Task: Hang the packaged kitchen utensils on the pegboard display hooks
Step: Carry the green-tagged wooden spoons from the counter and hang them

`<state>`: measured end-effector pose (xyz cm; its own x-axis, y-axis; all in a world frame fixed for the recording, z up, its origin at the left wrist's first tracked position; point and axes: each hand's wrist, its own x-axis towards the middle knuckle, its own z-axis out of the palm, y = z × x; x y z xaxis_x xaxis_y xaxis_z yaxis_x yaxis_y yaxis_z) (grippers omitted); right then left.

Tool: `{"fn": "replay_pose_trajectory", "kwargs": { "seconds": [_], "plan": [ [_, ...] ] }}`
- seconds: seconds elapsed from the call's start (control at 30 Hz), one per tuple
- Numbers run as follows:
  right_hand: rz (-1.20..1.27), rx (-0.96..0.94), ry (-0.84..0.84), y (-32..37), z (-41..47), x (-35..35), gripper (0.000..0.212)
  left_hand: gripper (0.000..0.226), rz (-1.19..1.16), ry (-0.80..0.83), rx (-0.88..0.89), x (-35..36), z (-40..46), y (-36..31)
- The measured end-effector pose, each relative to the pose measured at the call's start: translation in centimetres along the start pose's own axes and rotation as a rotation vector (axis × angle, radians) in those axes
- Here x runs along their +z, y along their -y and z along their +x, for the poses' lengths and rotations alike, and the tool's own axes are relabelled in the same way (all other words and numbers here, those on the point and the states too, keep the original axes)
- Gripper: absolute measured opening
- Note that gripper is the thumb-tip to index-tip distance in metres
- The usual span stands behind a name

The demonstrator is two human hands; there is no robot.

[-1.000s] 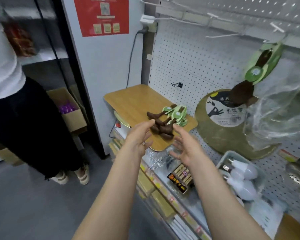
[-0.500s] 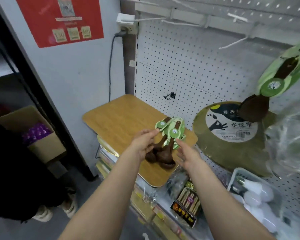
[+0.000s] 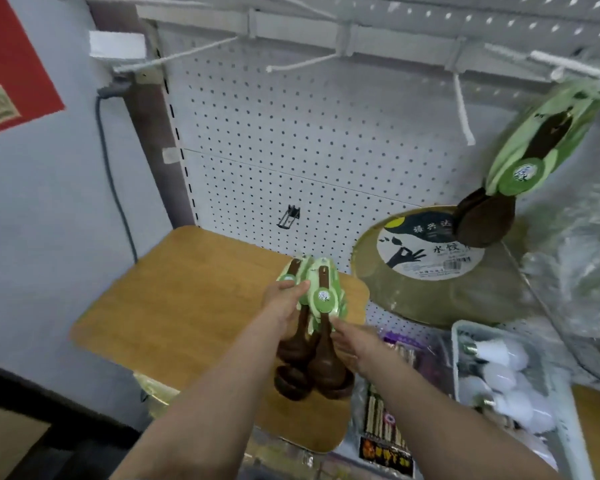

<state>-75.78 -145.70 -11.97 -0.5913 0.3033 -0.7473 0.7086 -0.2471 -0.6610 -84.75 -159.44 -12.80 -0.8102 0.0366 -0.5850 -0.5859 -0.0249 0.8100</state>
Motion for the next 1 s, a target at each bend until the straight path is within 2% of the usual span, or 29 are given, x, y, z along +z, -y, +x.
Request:
{"fn": "replay_pose_trajectory", "kwargs": {
  "seconds": [0.17,0.27,0.4,0.53,0.63,0.7,0.87,0.93,1.0],
  "plan": [
    [0.056,-0.011,-0.066,-0.1,1.7,2.1,0.024,0.052,0.130,0.042,0.015,-0.5,3.6,-0.1],
    [0.043,-0.009,-0.136,-0.7,3.1,2.5,0.033,0.056,0.210,0.087,0.019,0.1,4.7,0.2],
    [0.031,0.010,-0.167,-0.6,3.5,2.4,0.024,0.063,0.216,0.143,-0.066,0.7,5.9,0.9],
    [-0.012,0.009,-0.172,-0.7,3.9,2.5,0.028,0.062,0.194,0.114,-0.106,1.3,7.0,1.1],
    [-0.001,0.003,-0.195,-0.8,4.2,2.7,0.020,0.061,0.169,0.118,-0.117,1.6,7.3,1.1],
    [0.027,-0.020,-0.208,-0.6,4.2,2.7,0.024,0.063,0.153,0.119,-0.111,1.7,7.6,1.1],
    [0.078,-0.062,-0.191,0.0,3.3,2.3,0.037,0.050,0.128,0.184,-0.053,2.3,7.8,0.1],
    [0.094,-0.076,-0.185,0.2,2.9,2.1,0.036,0.057,0.136,0.195,-0.021,2.7,7.6,-0.4],
    [0.108,-0.090,-0.173,0.3,2.4,2.0,0.033,0.048,0.128,0.203,-0.011,2.8,7.0,-0.8]
  ]
}}
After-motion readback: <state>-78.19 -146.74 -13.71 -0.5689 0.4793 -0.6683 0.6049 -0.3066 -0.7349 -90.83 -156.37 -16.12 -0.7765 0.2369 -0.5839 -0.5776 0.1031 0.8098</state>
